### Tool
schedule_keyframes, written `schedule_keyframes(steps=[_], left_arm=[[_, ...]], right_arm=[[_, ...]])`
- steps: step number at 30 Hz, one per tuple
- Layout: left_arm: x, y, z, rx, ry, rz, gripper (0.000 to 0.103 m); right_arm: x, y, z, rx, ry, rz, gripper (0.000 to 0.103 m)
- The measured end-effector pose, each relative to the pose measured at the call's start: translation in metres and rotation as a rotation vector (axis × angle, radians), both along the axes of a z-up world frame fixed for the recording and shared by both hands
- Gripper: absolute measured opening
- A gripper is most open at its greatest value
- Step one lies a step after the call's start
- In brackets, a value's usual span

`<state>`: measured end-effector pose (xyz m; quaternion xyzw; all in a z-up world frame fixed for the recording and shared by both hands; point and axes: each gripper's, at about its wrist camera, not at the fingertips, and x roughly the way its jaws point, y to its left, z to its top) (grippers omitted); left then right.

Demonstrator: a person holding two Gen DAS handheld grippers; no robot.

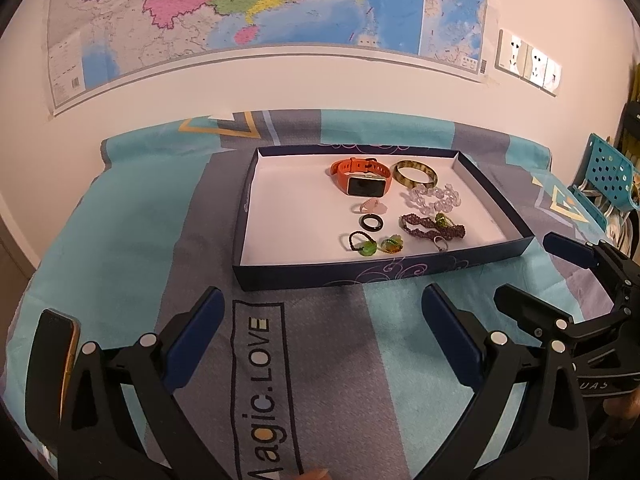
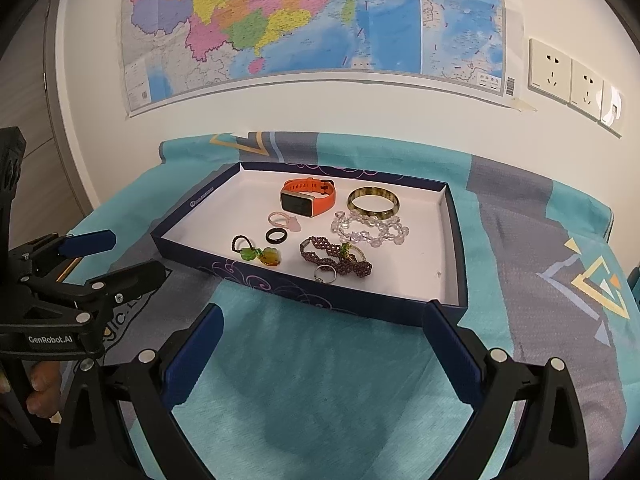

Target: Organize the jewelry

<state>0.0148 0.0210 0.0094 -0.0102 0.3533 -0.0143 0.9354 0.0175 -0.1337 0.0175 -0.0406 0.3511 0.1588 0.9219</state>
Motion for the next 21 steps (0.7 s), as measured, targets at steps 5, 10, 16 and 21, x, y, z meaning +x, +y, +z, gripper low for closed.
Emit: schedule_keyframes(steps=[5, 10, 16, 21], left_arm=[[-0.0005, -0.0006, -0.0004, 0.0, 0.001, -0.002, 0.097], [-0.0002, -0.0013, -0.0026, -0.002, 0.01, -0.004, 0.097], [0.0004, -0.0019, -0.0034, 0.001, 0.011, -0.007, 0.097], [0.0014, -0.0027, -0.006, 0.004, 0.02, -0.006, 0.097]], right_arm=[[-0.0008, -0.0003, -0.0009, 0.004, 0.006, -0.002, 0.096], [-0.0012, -0.0001, -0.0017, 0.007, 0.009, -0.001, 0.096], [-0.0001, -0.001, -0.0042, 0.012, 0.018, -0.006, 0.096], [-0.0001, -0.0013, -0.0061, 0.01, 0.021, -0.01, 0.096]])
